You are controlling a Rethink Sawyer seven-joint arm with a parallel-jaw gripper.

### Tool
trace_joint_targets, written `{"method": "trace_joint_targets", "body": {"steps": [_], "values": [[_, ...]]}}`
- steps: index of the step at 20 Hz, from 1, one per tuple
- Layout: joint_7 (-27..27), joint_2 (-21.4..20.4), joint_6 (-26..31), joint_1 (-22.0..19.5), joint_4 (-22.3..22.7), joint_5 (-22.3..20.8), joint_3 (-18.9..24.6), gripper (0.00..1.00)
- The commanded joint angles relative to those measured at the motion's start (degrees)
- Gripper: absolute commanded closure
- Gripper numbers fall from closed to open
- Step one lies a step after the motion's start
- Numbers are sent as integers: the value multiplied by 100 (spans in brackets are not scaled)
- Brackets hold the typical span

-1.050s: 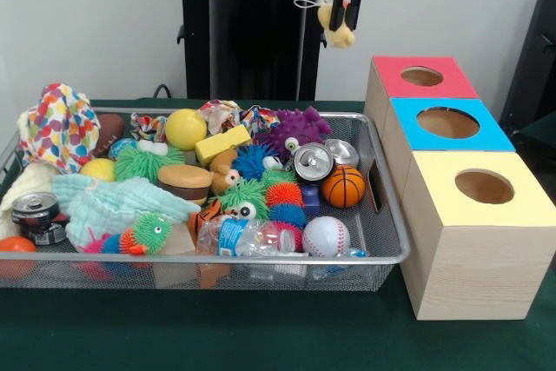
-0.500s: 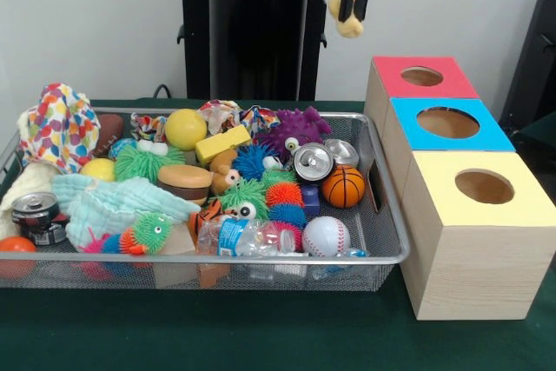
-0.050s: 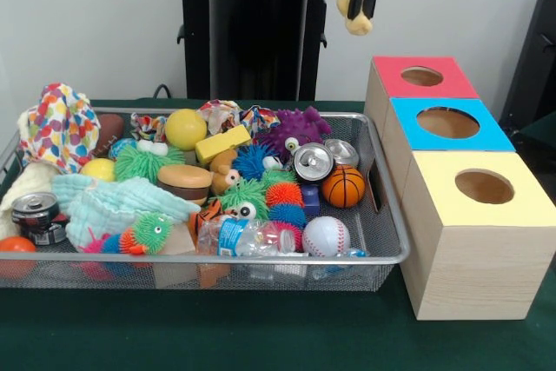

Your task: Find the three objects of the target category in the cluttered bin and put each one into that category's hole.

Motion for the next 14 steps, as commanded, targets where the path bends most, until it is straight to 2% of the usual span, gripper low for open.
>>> {"method": "trace_joint_targets", "body": {"steps": [1, 14], "values": [[1137, 147, -286, 61, 211, 292, -82, 100], [1263, 330, -464, 288, 155, 543, -205, 100]]}}
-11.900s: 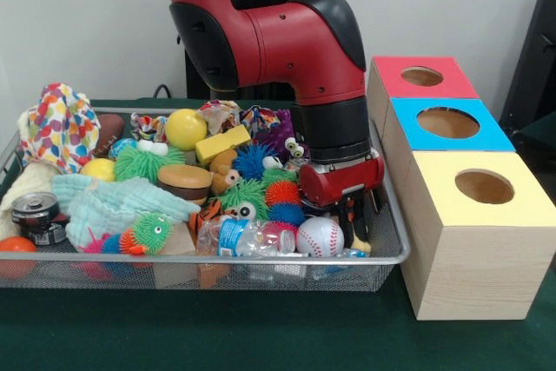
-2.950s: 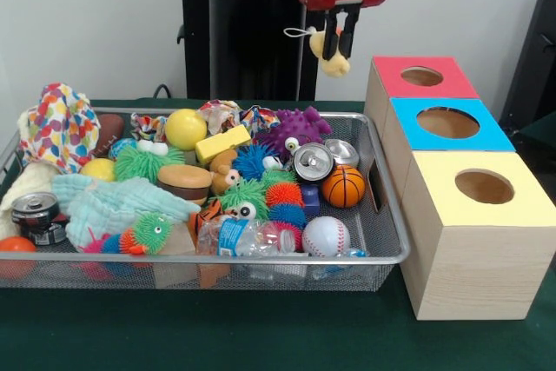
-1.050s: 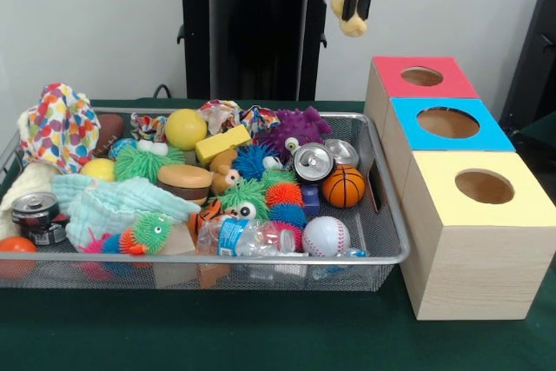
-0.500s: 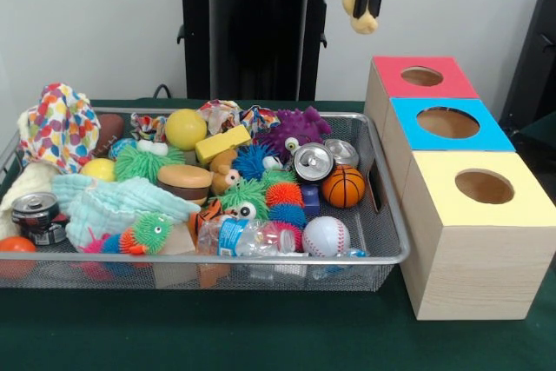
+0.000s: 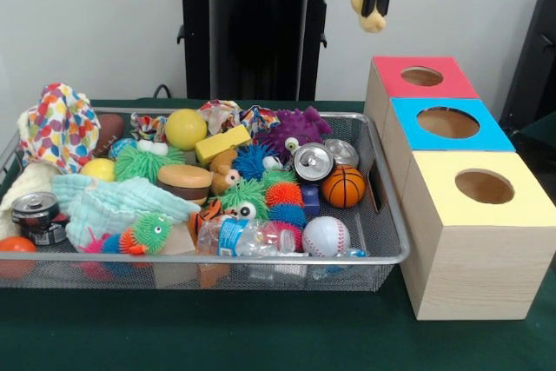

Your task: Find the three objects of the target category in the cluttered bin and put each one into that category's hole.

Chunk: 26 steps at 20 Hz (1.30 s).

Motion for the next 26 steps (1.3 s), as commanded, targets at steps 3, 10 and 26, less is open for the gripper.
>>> {"method": "trace_joint_targets", "body": {"steps": [3, 10, 26], "values": [[1304, 389, -621, 81, 195, 346, -78, 100], [1267, 446, -929, 94, 330, 521, -100, 100], [1083, 548, -1189, 143, 423, 708, -71, 100]]}}
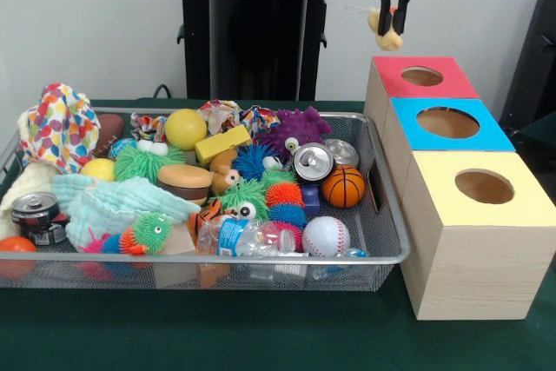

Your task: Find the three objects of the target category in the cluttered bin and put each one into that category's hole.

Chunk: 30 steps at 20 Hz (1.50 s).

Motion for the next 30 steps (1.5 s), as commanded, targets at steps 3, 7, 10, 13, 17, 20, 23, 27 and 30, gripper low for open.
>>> {"method": "trace_joint_targets", "body": {"steps": [3, 7, 10, 13, 17, 20, 23, 27, 30], "values": [[1050, 189, -415, -74, 234, 208, 47, 100], [1094, 168, -436, -47, 274, 254, 47, 100], [1154, 153, -531, -10, 357, 307, 58, 100], [1211, 143, -653, 23, 452, 361, 70, 100], [1250, 127, -760, 52, 549, 425, 67, 100], [1214, 138, -828, 1, 613, 505, 128, 100], [1196, 155, -944, -42, 692, 553, 161, 100], [1181, 204, -1054, -49, 751, 596, 163, 100], [1229, 236, -1180, 15, 827, 642, 169, 100]]}}
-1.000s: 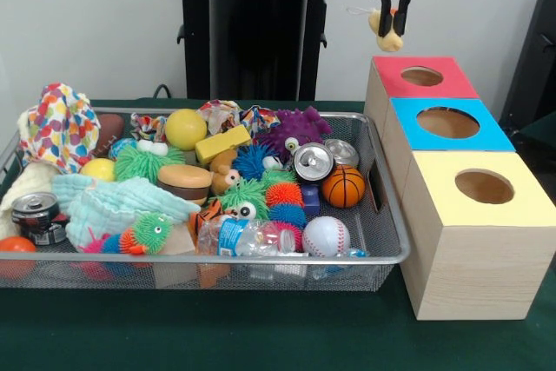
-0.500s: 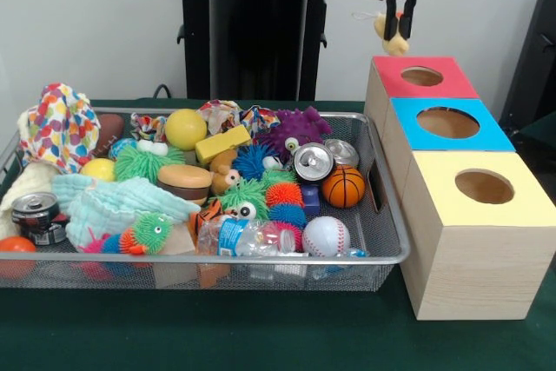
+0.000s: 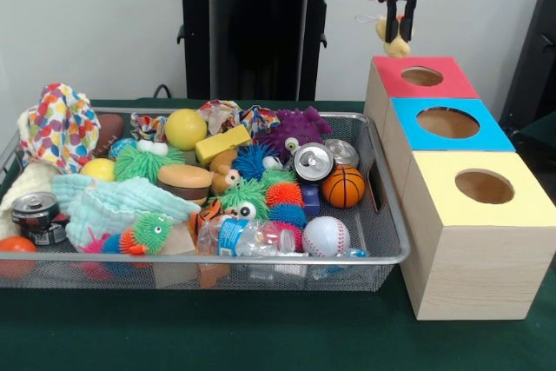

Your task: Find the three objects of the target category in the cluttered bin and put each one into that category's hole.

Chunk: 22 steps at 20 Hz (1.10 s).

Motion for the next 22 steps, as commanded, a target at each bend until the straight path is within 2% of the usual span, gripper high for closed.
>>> {"method": "trace_joint_targets", "body": {"steps": [1, 12, 22], "values": [[1245, 223, -476, -8, 487, 275, 177, 100], [1360, 631, -846, 94, 402, 368, 165, 100], [1394, 461, -613, 263, 332, 606, 85, 100]]}}
